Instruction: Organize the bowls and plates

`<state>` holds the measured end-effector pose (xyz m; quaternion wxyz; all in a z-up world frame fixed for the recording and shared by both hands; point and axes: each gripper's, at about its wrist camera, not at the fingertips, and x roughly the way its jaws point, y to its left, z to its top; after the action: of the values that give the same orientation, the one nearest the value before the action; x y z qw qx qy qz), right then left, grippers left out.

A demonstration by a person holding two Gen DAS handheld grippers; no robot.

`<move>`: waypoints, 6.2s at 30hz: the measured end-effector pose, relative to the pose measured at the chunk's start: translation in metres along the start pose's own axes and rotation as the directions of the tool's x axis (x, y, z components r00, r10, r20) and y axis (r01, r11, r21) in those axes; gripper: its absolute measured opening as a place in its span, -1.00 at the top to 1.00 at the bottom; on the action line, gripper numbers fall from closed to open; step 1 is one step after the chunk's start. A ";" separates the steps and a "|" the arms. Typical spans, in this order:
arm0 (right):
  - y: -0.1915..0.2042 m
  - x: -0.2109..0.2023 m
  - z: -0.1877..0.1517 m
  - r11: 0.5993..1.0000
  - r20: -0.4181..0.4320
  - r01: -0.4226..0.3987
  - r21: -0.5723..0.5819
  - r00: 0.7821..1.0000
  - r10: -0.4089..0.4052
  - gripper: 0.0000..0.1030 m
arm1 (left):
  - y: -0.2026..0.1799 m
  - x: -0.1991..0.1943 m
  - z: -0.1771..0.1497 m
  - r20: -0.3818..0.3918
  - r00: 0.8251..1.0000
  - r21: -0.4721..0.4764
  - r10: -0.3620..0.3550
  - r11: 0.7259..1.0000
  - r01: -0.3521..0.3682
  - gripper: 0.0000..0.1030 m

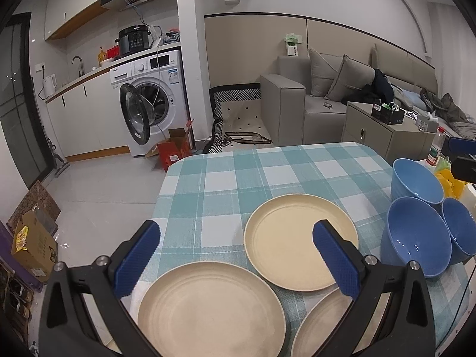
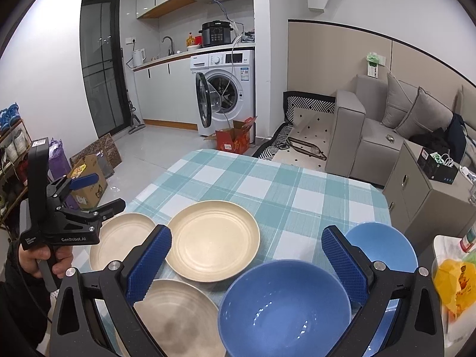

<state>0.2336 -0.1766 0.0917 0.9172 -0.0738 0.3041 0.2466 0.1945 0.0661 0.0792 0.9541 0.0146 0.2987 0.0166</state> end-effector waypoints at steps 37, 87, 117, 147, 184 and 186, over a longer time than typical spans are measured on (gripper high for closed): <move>-0.026 0.152 0.005 0.991 -0.333 -0.023 0.135 0.940 0.067 -0.90 | -0.007 0.107 -0.011 -0.221 0.974 0.017 -0.052 0.998 0.057 -0.99; -0.016 0.267 -0.035 0.988 -0.647 -0.006 0.152 0.755 0.104 0.13 | -0.019 0.159 -0.035 -0.416 0.902 0.014 -0.116 0.991 0.133 0.17; -0.015 0.240 -0.019 0.997 -0.568 0.058 0.059 0.823 -0.014 0.69 | -0.009 0.142 -0.024 -0.360 0.928 -0.024 -0.097 0.995 0.095 0.48; 0.019 0.127 0.001 1.000 -0.404 0.024 0.006 0.915 -0.019 0.69 | -0.004 0.043 -0.010 -0.183 0.981 -0.018 -0.065 0.998 0.062 0.51; 0.054 0.045 -0.069 0.999 -0.346 -0.046 -0.021 0.938 0.036 0.69 | -0.016 -0.032 -0.070 -0.137 0.988 -0.001 -0.069 0.998 0.070 0.51; 0.056 0.042 -0.076 0.999 -0.350 -0.048 -0.019 0.936 0.039 0.69 | -0.016 -0.034 -0.074 -0.139 0.988 -0.001 -0.071 0.997 0.071 0.51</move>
<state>0.1953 -0.1322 0.0065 0.8419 -0.1220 0.4603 0.2538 0.1246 0.0501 0.0377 0.9309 0.0048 0.3650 -0.0171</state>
